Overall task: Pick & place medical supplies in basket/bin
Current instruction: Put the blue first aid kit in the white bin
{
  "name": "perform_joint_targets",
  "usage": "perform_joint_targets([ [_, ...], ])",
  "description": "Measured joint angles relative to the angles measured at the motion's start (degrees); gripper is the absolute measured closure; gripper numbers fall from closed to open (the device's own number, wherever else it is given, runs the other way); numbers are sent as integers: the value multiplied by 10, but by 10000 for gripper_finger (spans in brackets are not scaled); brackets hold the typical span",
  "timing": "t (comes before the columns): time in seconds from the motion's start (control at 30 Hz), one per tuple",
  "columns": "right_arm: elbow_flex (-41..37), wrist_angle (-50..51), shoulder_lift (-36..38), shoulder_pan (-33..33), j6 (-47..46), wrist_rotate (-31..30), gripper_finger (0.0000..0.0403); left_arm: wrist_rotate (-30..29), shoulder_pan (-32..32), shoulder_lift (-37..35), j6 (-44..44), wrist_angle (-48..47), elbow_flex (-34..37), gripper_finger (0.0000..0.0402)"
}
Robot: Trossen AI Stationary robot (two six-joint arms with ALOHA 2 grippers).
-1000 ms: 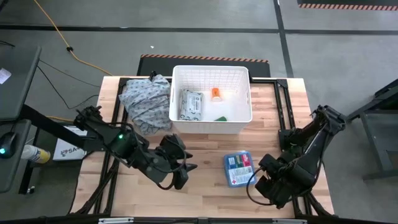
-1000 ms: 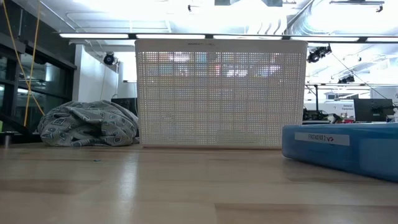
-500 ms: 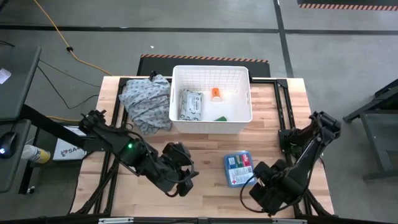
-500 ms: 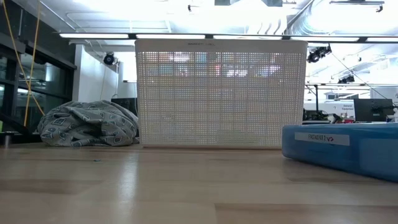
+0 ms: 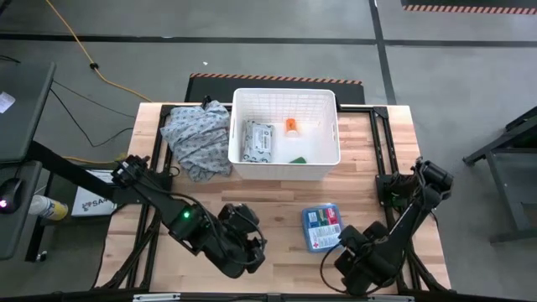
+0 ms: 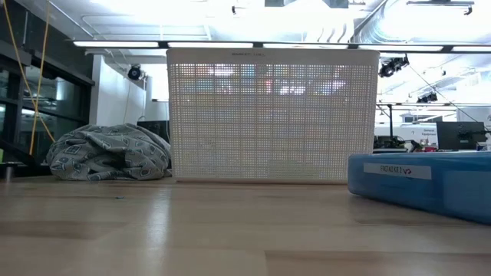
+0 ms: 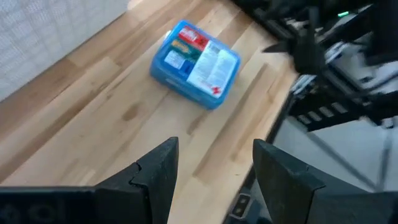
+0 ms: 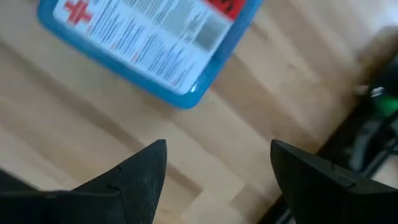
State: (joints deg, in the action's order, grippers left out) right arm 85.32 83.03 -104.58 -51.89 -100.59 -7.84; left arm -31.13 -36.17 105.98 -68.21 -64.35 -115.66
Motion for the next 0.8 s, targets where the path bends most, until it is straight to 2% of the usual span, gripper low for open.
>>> perform_joint_targets([
  [0.47,0,-39,-17,-37,-41,49,126,-19,-22,35,-67,0,0,163],
  [0.8,0,-108,-17,-80,-89,80,126,-56,-14,57,-66,-73,1,163],
])
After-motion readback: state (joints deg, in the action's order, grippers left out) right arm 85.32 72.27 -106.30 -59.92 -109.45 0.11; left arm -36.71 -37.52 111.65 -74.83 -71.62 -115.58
